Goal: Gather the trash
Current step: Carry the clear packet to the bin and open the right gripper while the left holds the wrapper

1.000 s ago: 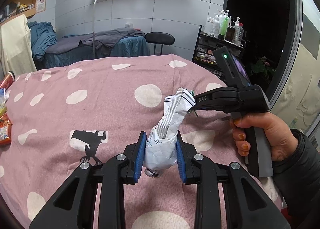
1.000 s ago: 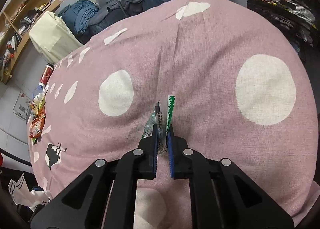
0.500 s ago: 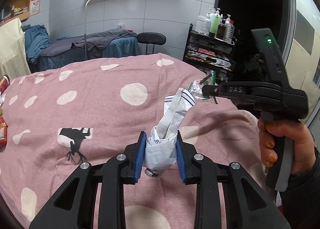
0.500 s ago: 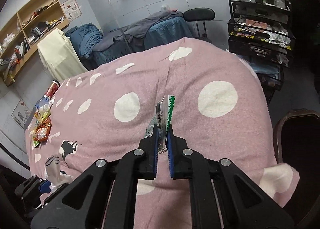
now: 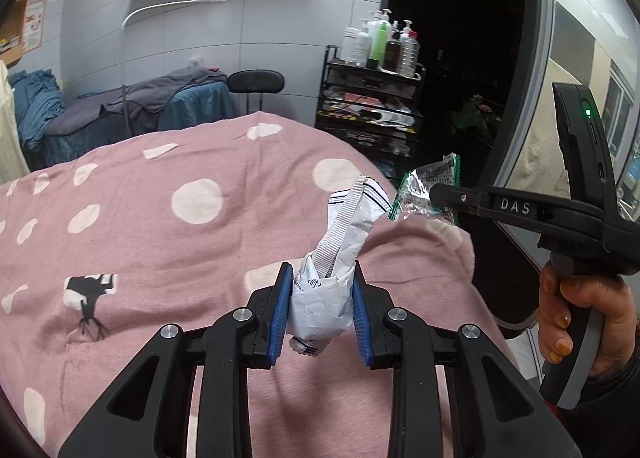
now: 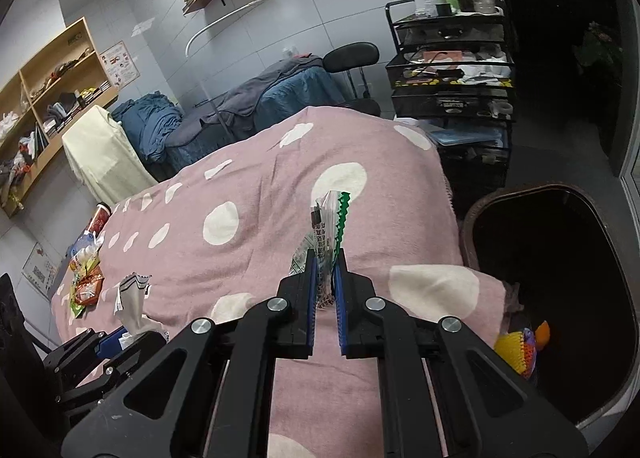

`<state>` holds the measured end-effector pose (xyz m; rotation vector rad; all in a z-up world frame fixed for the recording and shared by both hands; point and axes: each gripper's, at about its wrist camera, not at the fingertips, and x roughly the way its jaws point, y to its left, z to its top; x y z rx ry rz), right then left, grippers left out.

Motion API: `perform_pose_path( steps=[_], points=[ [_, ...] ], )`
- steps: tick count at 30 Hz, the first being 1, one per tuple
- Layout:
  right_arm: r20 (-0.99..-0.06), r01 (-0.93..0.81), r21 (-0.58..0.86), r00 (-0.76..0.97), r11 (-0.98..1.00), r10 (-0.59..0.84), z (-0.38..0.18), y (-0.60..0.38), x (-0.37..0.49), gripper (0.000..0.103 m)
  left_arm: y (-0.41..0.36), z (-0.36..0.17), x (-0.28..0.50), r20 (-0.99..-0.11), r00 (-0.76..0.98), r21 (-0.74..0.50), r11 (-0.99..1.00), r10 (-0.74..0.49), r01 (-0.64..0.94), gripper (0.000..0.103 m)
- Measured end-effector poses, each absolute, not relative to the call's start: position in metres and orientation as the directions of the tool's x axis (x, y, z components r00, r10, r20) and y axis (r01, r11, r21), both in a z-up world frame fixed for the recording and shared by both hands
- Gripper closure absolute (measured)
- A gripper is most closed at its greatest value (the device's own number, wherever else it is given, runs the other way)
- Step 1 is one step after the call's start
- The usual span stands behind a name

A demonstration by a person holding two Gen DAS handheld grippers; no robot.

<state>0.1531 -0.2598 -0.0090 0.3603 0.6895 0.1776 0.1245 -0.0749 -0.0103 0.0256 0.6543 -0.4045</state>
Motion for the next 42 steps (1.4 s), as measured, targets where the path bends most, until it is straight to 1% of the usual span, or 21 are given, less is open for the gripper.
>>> perform_pose_path(
  steps=[8,16,21,31,35,36,38,39,41,42],
  points=[
    [-0.593,0.105,0.411,0.785,0.906,0.178,-0.022,-0.315,0.123,0.094,-0.118,-0.005,0.12,-0.583,0.7,-0.06,0.881,-0.412,0.469,0.074],
    [-0.633,0.274,0.41,0.772,0.87,0.056,-0.045,-0.376,0.098,0.094,-0.145,-0.003,0.121,-0.585,0.672,-0.052,0.847,-0.455,0.529,0.074],
    [-0.669,0.361,0.381,0.743,0.851,-0.016,-0.062,-0.405,0.089,0.094,-0.156,-0.005,0.123,-0.592,0.651,-0.061,0.832,-0.475,0.552,0.074],
    [-0.727,0.437,0.352,0.685,0.828,-0.053,-0.094,-0.43,0.091,0.093,-0.171,-0.007,0.129,-0.605,0.615,-0.078,0.806,-0.506,0.587,0.074],
    [-0.746,0.465,0.347,0.663,0.814,-0.061,-0.105,-0.436,0.091,0.092,-0.178,-0.008,0.132,-0.611,0.608,-0.066,0.797,-0.508,0.6,0.074],
    [-0.749,0.472,0.348,0.659,0.81,-0.062,-0.108,-0.439,0.091,0.091,-0.18,-0.008,0.132,-0.612,0.604,-0.064,0.793,-0.51,0.606,0.074],
    [-0.753,0.477,0.364,0.656,0.799,-0.049,-0.112,-0.442,0.091,0.08,-0.183,-0.007,0.132,-0.614,0.599,-0.062,0.787,-0.515,0.614,0.074],
    [-0.753,0.476,0.368,0.657,0.799,-0.044,-0.113,-0.443,0.09,0.077,-0.186,-0.007,0.132,-0.614,0.596,-0.059,0.783,-0.517,0.619,0.074],
    [-0.754,0.481,0.363,0.655,0.798,-0.051,-0.115,-0.442,0.089,0.061,-0.191,-0.007,0.132,-0.615,0.59,-0.058,0.777,-0.523,0.627,0.074],
    [-0.754,0.482,0.36,0.655,0.799,-0.055,-0.115,-0.442,0.088,0.06,-0.193,-0.008,0.133,-0.617,0.586,-0.059,0.773,-0.525,0.631,0.074]
  ],
)
